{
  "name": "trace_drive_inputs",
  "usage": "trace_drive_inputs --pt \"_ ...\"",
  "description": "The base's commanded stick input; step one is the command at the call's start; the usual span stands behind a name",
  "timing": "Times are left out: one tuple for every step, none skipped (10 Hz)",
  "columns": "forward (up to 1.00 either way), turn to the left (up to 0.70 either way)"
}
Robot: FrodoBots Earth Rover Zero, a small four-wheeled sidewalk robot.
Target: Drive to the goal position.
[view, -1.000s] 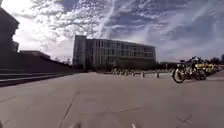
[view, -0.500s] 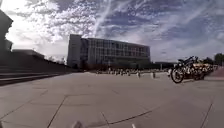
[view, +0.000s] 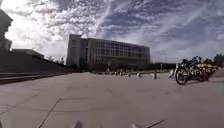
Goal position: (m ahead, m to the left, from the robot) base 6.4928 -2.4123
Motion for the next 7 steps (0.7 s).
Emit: trace_drive_inputs --pt "0.7 -0.03" --pt "0.7 -0.15" --pt "0.7 0.0" --pt "0.7 -0.04" --pt "0.7 -0.2" --pt "0.7 -0.01" --pt "0.7 -0.15"
